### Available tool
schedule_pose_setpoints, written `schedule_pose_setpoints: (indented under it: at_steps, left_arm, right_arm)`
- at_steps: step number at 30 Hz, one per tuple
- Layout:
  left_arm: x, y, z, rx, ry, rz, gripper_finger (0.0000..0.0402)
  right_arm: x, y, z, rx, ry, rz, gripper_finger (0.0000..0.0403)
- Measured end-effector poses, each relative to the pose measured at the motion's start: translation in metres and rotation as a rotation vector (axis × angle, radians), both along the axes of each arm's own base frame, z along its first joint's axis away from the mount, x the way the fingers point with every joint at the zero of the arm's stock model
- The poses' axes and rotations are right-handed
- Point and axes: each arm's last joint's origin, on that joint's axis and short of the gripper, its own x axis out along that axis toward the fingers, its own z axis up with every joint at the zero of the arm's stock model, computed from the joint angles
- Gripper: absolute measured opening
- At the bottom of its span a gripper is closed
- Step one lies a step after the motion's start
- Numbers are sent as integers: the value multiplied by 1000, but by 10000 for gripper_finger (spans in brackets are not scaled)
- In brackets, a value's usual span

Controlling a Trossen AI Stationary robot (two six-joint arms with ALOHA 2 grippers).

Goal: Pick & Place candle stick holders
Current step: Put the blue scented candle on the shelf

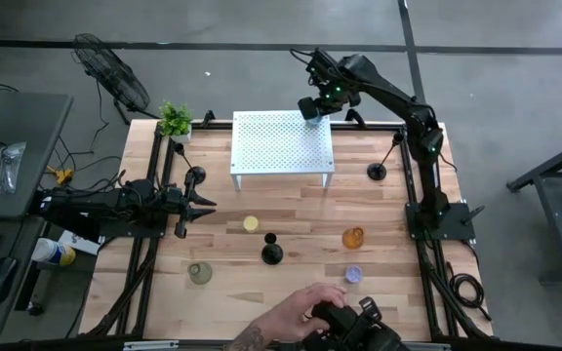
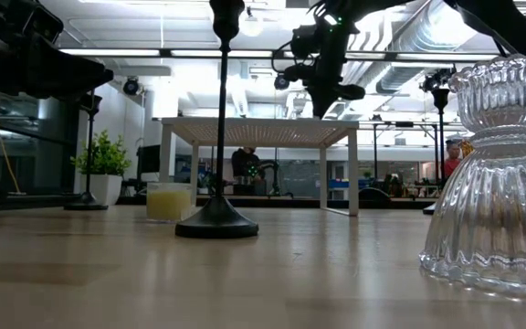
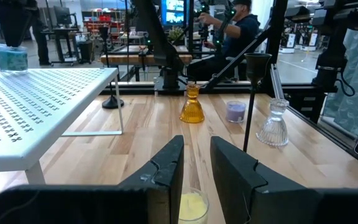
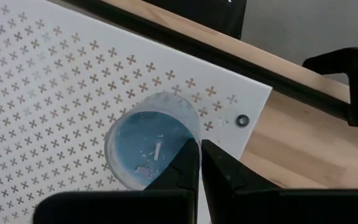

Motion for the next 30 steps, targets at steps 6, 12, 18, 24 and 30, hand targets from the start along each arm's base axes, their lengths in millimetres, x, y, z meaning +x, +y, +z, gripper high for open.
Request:
schedule_pose_setpoints:
  at_steps: [6,12,18,24,30]
  left_arm:
    - [0,0,0,0,-1,0,77]
    - [0,0,0,0,0,0,77]
    - [0,0,0,0,0,0,77]
    - [0,0,0,0,-1,0,77]
    - [0,0,0,0,0,0,77]
  right_arm:
    - [0,0,0,-3,3,18,3]
    - [0,-1,-1,-3,7,17,3]
    - [0,-1,-1,-3,8,20,3]
    - [-1,-1,-2,1,13,20,3]
    - [-1,-1,-2,0,14,19,4]
